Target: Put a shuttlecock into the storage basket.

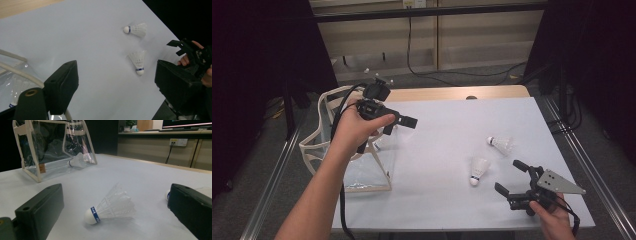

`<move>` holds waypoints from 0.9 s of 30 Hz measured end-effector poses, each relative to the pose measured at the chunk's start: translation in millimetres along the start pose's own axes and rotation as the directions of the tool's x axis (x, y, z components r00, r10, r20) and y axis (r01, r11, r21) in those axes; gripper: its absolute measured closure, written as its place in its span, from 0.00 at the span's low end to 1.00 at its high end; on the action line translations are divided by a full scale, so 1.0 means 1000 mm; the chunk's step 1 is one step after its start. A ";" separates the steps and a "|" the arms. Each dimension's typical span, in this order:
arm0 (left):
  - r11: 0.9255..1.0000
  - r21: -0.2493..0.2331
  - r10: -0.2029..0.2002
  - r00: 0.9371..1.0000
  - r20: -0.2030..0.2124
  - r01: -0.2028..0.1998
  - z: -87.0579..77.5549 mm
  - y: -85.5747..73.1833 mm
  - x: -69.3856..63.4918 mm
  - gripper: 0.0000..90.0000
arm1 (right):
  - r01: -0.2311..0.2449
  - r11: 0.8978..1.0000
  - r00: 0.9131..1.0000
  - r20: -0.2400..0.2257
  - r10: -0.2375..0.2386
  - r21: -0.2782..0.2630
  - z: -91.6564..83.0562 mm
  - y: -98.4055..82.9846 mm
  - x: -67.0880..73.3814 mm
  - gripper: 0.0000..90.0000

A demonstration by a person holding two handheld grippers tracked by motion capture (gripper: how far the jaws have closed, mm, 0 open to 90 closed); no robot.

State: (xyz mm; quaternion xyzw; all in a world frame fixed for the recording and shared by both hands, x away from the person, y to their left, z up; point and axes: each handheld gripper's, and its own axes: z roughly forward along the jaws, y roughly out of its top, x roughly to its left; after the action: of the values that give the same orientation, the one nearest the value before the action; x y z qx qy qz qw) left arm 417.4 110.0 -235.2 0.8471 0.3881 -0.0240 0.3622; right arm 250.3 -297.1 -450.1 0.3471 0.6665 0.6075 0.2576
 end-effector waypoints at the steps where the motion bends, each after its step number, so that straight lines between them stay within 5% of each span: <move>1: 1.000 0.003 0.003 1.000 0.001 -0.003 0.001 0.000 -0.001 0.21 | 0.000 1.000 1.000 0.000 0.000 -0.001 0.000 0.000 0.000 0.00; 27: 0.999 0.011 0.042 0.998 0.037 -0.042 0.027 -0.019 -0.012 0.18 | 0.004 1.000 1.000 -0.001 -0.004 0.001 0.000 0.000 0.000 0.00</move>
State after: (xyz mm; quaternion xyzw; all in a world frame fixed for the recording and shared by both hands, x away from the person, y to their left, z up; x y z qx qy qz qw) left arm 402.7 93.9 -262.9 0.8567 0.3632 -0.0344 0.3647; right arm 250.2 -297.1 -450.0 0.3454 0.6676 0.6069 0.2581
